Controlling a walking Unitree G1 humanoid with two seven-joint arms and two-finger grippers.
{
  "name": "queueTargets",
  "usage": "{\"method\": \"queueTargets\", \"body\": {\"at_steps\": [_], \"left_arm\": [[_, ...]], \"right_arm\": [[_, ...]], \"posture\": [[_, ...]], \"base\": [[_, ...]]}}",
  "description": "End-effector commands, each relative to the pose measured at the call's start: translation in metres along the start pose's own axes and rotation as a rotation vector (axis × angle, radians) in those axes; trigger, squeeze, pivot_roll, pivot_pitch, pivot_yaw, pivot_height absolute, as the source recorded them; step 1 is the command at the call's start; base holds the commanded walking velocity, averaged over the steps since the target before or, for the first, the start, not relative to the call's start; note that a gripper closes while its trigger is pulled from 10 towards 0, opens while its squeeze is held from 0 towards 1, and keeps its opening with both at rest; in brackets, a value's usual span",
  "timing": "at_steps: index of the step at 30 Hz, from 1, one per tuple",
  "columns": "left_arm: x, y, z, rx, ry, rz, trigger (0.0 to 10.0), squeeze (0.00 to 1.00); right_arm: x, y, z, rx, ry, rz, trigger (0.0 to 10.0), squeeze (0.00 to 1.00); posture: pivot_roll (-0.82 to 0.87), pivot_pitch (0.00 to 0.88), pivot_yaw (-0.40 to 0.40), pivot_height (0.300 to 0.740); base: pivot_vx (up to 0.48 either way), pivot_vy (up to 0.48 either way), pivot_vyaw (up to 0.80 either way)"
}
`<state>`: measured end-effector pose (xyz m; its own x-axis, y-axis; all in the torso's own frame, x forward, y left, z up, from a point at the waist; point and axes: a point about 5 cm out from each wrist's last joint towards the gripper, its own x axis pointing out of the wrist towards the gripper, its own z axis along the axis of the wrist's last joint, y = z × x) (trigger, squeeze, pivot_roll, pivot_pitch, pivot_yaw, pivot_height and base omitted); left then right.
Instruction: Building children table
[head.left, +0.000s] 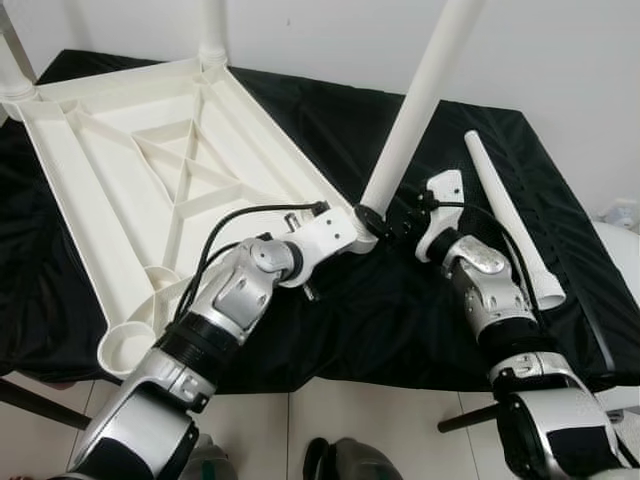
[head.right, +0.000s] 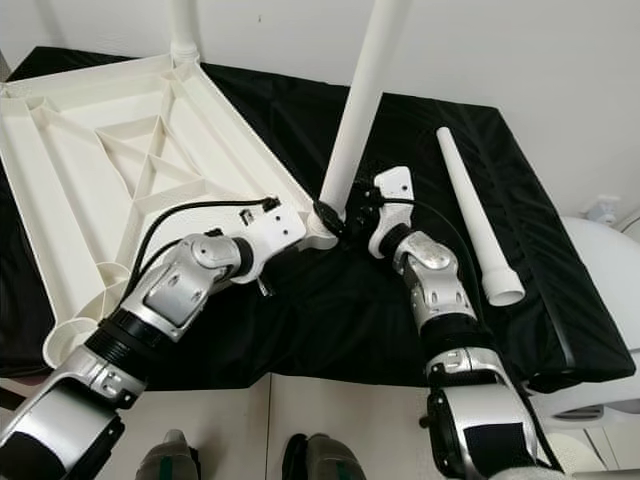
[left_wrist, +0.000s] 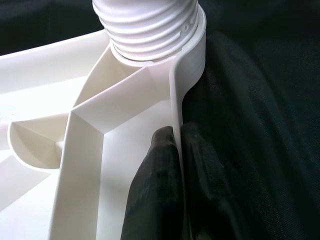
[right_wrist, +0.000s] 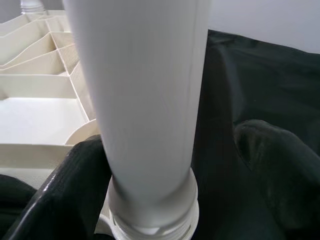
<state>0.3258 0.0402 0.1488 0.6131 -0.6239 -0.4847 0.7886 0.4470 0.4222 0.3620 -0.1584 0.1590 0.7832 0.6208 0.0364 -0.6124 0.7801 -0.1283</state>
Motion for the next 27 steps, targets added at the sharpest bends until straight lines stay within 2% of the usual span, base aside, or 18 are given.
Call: {"method": "queueTargets", "body": {"at_steps": [1,7,18,19,20,21,23,24,27], "left_arm": [[0.004,-0.008,-0.007,0.005,0.033,-0.040,10.0,0.00],[0.004,-0.008,-0.005,0.009,0.030,-0.043,10.0,0.00],[0.004,-0.007,-0.005,0.012,0.029,-0.043,10.0,0.00],[0.004,-0.007,-0.004,0.012,0.028,-0.043,10.0,0.00],[0.004,-0.007,-0.004,0.012,0.028,-0.043,10.0,0.00],[0.004,-0.007,-0.005,0.012,0.028,-0.043,10.0,0.00],[0.004,-0.007,-0.005,0.012,0.028,-0.043,10.0,0.00],[0.004,-0.007,-0.005,0.012,0.028,-0.043,10.0,0.00],[0.004,-0.008,-0.005,0.010,0.027,-0.044,10.0,0.00]], "right_arm": [[-0.003,-0.006,0.000,0.012,-0.003,0.014,10.0,0.00],[0.002,-0.005,0.000,0.029,0.001,0.094,10.0,0.00],[0.011,-0.003,0.001,0.030,0.000,0.119,10.0,0.00],[0.012,-0.004,0.001,0.025,0.001,0.113,6.5,0.00],[0.012,-0.004,0.001,0.025,0.001,0.113,6.5,0.00],[0.013,-0.004,0.001,0.025,0.001,0.113,3.6,0.00],[0.013,-0.004,0.001,0.026,0.001,0.113,3.6,0.00],[0.013,-0.004,0.001,0.026,0.006,0.116,0.0,0.00],[0.013,-0.003,-0.002,0.034,0.017,0.128,0.0,0.00]], "posture": [[0.07,0.029,-0.096,0.740],[0.07,0.028,-0.094,0.740],[0.08,0.028,-0.092,0.740],[0.08,0.029,-0.092,0.740],[0.08,0.029,-0.092,0.740],[0.08,0.029,-0.092,0.740],[0.08,0.029,-0.092,0.740],[0.08,0.029,-0.092,0.740],[0.08,0.031,-0.094,0.740]], "base": [[0.000,0.000,0.00],[0.000,0.000,0.00],[0.000,0.000,0.00],[0.000,0.000,0.00],[0.000,0.000,0.00],[0.000,0.000,0.00],[0.000,0.000,0.00],[0.000,0.000,0.00],[0.000,0.000,0.00]]}}
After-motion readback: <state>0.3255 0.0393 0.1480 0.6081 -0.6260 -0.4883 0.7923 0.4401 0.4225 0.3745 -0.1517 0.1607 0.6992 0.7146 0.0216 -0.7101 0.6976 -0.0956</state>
